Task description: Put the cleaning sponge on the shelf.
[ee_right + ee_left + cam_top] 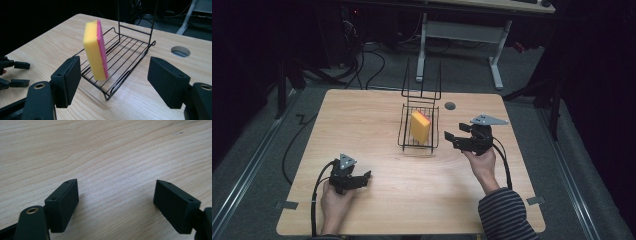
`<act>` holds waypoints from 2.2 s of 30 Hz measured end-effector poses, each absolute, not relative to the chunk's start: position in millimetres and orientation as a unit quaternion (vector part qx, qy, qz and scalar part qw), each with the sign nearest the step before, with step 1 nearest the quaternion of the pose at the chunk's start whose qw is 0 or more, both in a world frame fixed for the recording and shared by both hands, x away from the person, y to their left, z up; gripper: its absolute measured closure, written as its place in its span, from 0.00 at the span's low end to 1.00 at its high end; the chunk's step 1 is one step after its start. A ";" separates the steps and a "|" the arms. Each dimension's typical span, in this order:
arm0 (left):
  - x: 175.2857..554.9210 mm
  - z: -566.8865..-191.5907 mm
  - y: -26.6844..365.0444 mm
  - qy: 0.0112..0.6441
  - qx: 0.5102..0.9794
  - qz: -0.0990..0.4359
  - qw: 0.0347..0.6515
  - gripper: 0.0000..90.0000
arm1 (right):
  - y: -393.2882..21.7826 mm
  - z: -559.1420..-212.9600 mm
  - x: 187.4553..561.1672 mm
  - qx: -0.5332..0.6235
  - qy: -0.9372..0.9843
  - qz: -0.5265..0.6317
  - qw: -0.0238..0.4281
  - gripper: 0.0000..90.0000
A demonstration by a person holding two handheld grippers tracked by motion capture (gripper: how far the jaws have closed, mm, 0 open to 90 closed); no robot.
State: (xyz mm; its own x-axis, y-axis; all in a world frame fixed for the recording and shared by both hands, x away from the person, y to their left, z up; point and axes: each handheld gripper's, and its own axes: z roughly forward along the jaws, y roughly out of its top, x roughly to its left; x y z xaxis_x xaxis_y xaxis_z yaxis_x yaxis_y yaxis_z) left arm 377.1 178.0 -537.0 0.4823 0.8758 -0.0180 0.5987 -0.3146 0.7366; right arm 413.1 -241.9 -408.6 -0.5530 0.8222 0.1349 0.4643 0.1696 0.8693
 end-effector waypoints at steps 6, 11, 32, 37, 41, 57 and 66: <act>377.2 -537.0 178.1 0.469 0.786 0.198 0.351 0.23 | -247.0 -403.8 406.8 0.433 0.738 0.480 0.191 0.31; 377.2 -537.0 178.1 0.469 0.786 0.198 0.351 0.23 | -255.6 -406.6 400.5 0.440 0.732 0.482 0.194 0.31; 377.1 -537.0 178.0 0.469 0.786 0.198 0.351 0.23 | -291.2 -415.2 377.1 0.467 0.707 0.491 0.202 0.32; 377.2 -537.0 178.0 0.469 0.786 0.198 0.351 0.23 | -297.4 -420.5 373.1 0.472 0.701 0.494 0.203 0.33; 377.1 -537.0 178.0 0.469 0.786 0.198 0.350 0.23 | -302.0 -427.1 370.3 0.479 0.698 0.492 0.202 0.33; 377.1 -536.9 177.9 0.468 0.787 0.198 0.350 0.23 | -313.4 -449.1 359.9 0.493 0.696 0.485 0.194 0.33; 377.1 -537.0 177.9 0.469 0.787 0.198 0.350 0.23 | -320.1 -461.2 356.8 0.506 0.691 0.480 0.189 0.34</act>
